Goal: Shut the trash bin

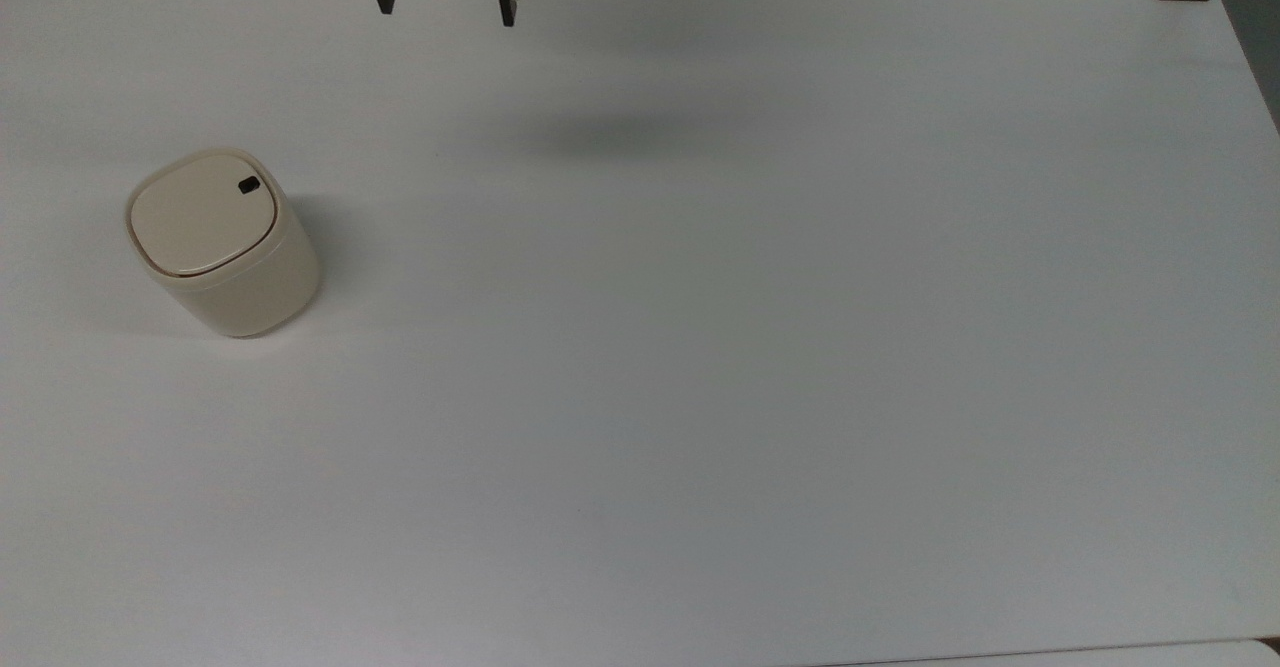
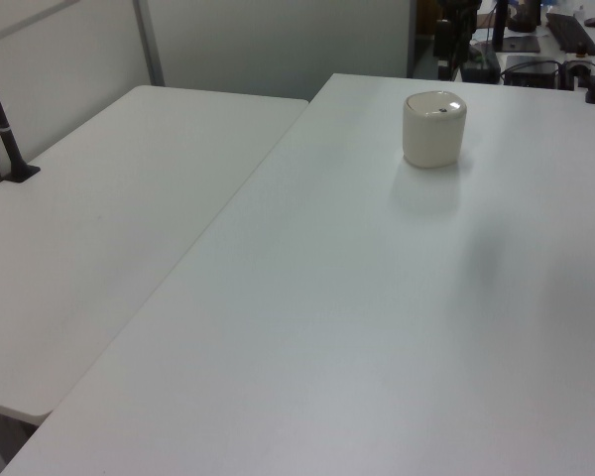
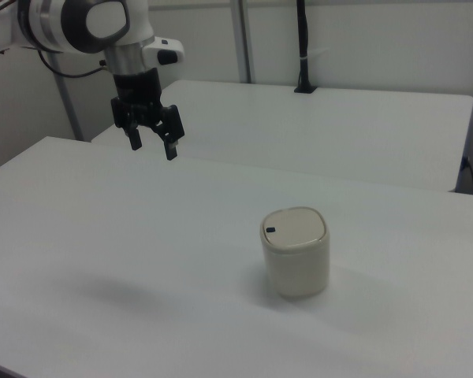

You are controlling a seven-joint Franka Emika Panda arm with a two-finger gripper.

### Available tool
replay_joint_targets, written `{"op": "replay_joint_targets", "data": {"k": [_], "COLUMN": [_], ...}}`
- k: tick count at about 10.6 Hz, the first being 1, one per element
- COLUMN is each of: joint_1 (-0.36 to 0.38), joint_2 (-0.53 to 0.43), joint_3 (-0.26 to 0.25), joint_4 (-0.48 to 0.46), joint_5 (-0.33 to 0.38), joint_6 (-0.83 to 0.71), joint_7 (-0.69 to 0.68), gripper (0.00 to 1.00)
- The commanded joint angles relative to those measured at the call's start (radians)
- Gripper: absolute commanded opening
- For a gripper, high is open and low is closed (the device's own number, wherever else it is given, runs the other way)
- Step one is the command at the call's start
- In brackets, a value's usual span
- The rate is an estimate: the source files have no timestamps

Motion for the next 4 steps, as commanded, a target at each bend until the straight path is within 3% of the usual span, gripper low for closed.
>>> {"op": "replay_joint_targets", "data": {"k": [1,4], "joint_1": [0.009,0.009], "joint_2": [-0.014,-0.011], "joint_3": [-0.011,-0.022], "joint_4": [-0.023,-0.015], "joint_5": [0.017,0.014], "joint_6": [-0.003,-0.003], "joint_7": [-0.038,-0.038], "gripper": [1.0,1.0]}}
